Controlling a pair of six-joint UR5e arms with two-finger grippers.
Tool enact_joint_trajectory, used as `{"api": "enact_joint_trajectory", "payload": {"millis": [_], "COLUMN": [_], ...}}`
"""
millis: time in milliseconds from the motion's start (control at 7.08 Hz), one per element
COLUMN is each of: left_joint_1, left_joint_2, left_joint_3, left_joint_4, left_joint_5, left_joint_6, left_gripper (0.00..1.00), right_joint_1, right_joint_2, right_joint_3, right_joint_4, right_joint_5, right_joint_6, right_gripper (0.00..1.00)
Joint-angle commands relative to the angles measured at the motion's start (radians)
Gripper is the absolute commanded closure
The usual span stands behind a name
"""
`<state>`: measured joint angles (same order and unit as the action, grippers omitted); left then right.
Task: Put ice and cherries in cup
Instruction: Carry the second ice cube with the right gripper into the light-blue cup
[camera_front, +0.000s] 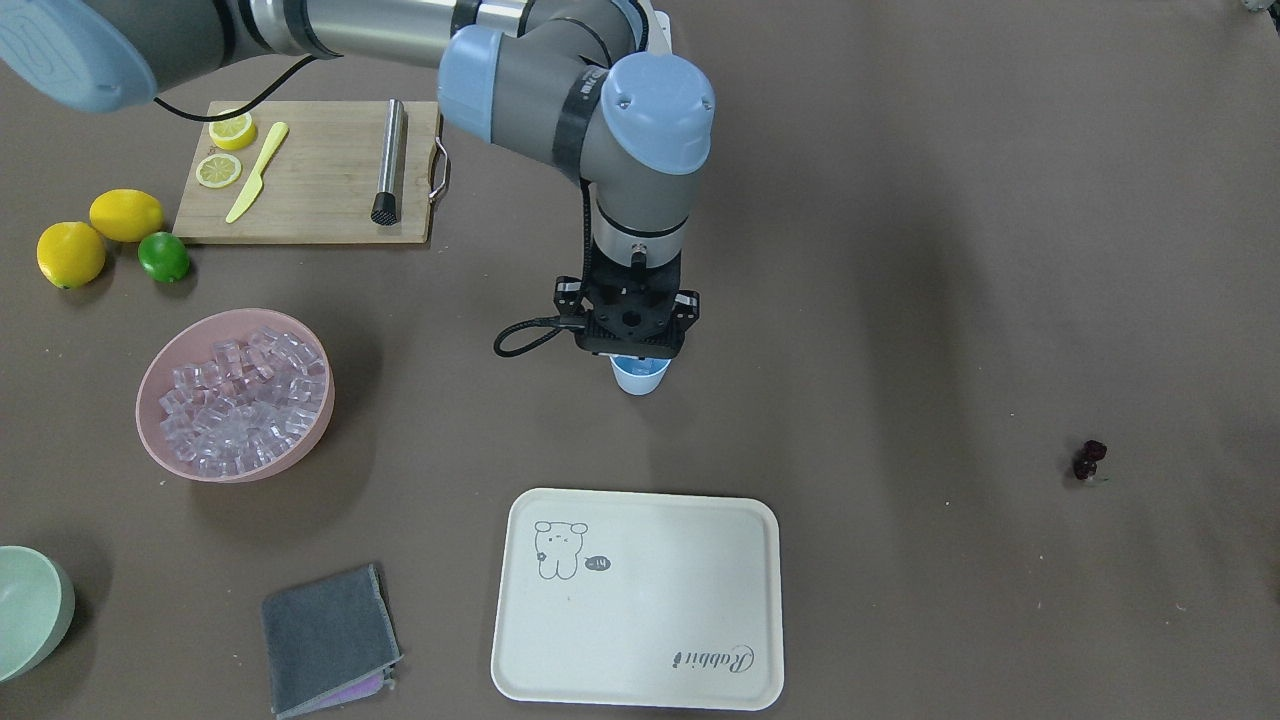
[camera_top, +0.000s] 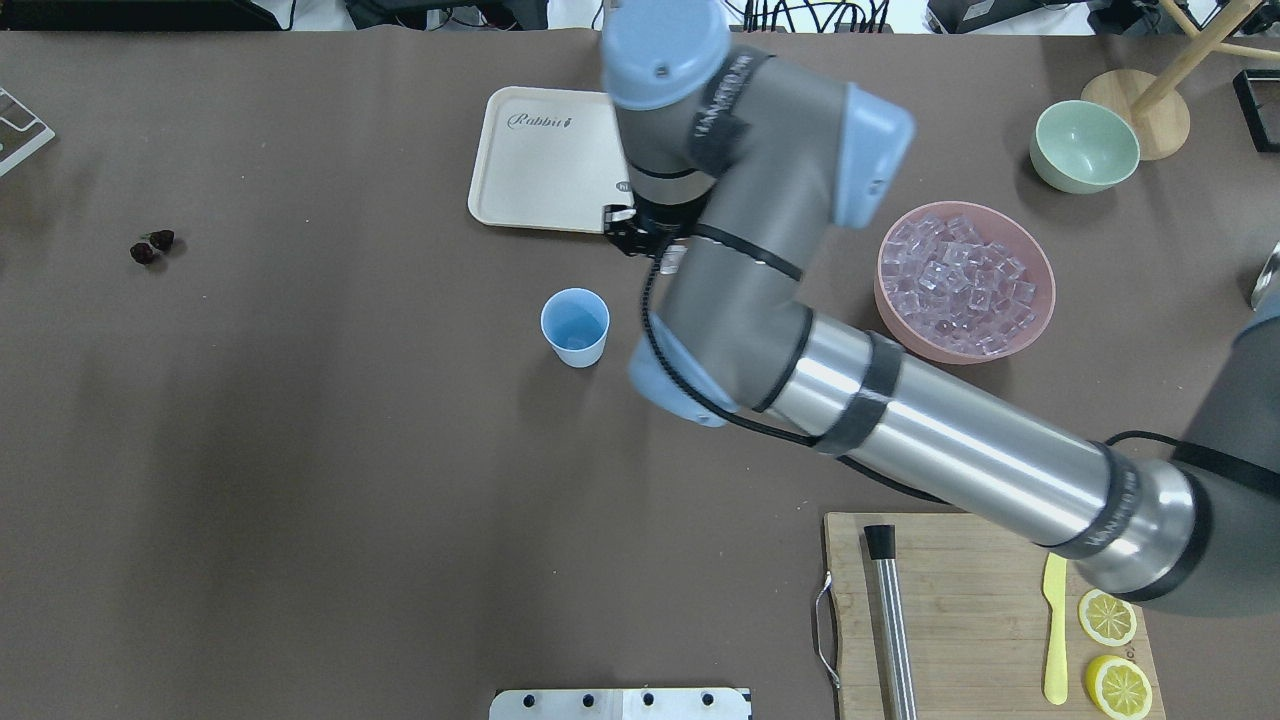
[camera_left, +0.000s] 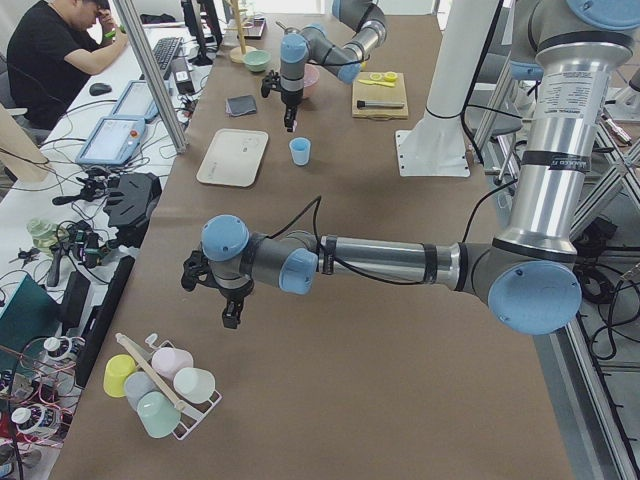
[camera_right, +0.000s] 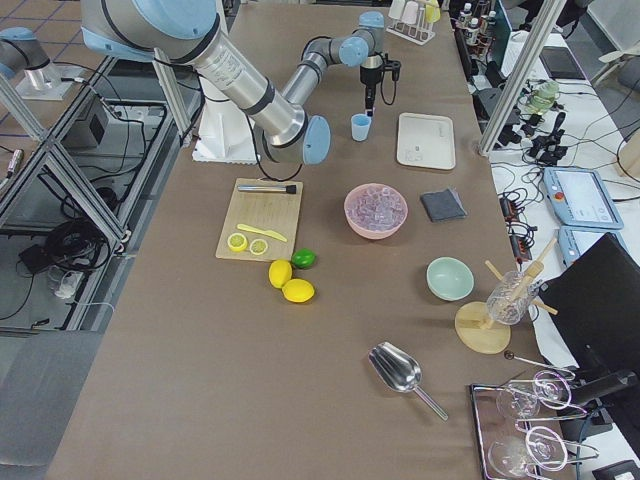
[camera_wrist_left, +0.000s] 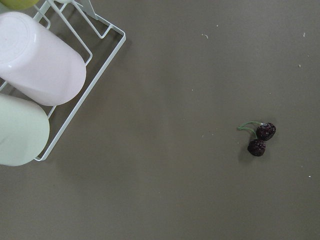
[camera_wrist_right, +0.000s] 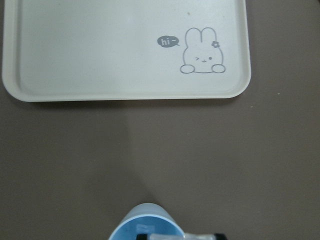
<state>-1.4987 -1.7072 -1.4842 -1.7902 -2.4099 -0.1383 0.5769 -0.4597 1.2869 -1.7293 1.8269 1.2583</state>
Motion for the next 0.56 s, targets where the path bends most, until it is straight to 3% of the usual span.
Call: {"api": "enact_joint_trajectory", "payload": {"millis": [0, 141, 424], "left_joint_1": [0.000, 0.000, 0.000], "left_joint_2": [0.000, -0.002, -0.003], "left_joint_3": [-0.001, -0.001, -0.002], "left_joint_4": [0.000, 0.000, 0.000], "left_joint_5": [0.000, 0.000, 0.000], "left_joint_6": [-0.001, -0.001, -0.001], "left_gripper": [0.02, 0.02, 0.02], "right_joint_1": [-0.029, -0.031, -0.029], "right_joint_2": [-0.005, -0.020, -0.075], "right_joint_3": [-0.009, 0.005, 0.081], "right_joint_4": [0.036, 0.036, 0.036], "right_joint_5": [-0.017, -0.017, -0.017], "right_joint_6": [0.018, 0.015, 0.010], "right_gripper": [0.52, 0.01, 0.00]}}
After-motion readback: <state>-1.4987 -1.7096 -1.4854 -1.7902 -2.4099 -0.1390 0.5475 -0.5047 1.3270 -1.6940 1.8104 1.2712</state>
